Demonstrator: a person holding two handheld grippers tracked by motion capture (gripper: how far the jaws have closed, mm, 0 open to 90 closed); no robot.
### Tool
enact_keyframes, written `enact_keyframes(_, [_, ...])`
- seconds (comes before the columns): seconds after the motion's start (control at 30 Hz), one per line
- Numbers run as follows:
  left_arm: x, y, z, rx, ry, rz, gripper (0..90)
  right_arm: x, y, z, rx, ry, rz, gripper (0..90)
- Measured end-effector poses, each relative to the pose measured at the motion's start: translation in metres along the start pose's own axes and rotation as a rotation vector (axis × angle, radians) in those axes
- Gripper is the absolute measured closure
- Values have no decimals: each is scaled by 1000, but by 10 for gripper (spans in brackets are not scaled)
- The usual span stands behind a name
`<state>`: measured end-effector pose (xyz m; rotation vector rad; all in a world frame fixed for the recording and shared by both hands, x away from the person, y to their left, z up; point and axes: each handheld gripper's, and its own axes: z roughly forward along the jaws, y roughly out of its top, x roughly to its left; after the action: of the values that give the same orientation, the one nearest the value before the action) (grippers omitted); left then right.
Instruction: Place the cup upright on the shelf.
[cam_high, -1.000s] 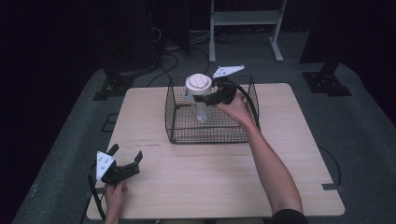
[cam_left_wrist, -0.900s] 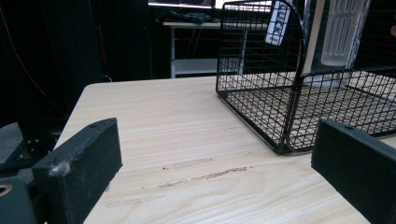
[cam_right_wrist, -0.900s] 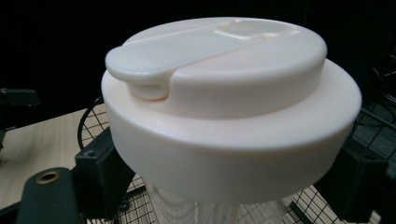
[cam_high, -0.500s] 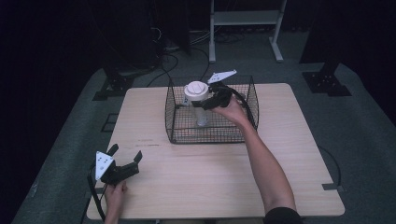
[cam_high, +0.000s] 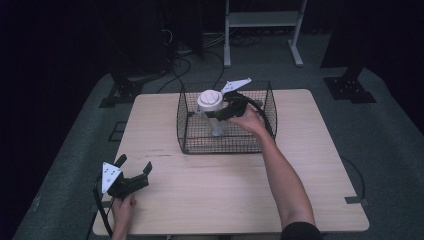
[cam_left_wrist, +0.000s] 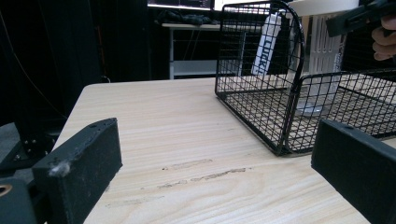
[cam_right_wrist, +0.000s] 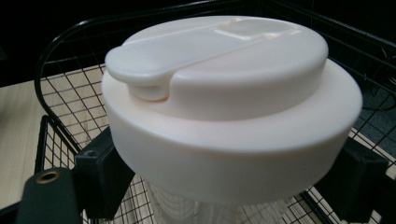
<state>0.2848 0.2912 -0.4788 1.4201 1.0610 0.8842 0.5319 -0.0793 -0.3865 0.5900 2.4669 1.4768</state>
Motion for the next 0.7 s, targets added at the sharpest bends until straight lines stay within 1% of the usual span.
enact_keyframes(0.13, [0,0,0,0,-1,1,9,0,-4,-4,-7,-3,-5,150])
enact_keyframes(0.2, [0,0,0,0,-1,2,9,1,-7,-6,-14,-8,3,149])
enact_keyframes(0.27, [0,0,0,1,-1,3,9,1,-9,-8,-13,-8,1,148])
enact_keyframes(0.3, [-1,0,0,2,0,4,9,1,-10,-11,-3,-10,-1,147])
enact_keyframes(0.43, [-1,0,0,3,1,6,9,2,-9,-13,23,-16,-17,135])
enact_keyframes(0.6, [-1,0,1,4,2,8,9,3,-10,-14,29,-24,-20,122])
enact_keyframes(0.63, [-1,0,1,4,2,8,9,3,-11,-15,40,-30,-28,119])
enact_keyframes(0.7, [-1,0,1,4,3,8,9,3,-12,-16,36,-28,-26,119])
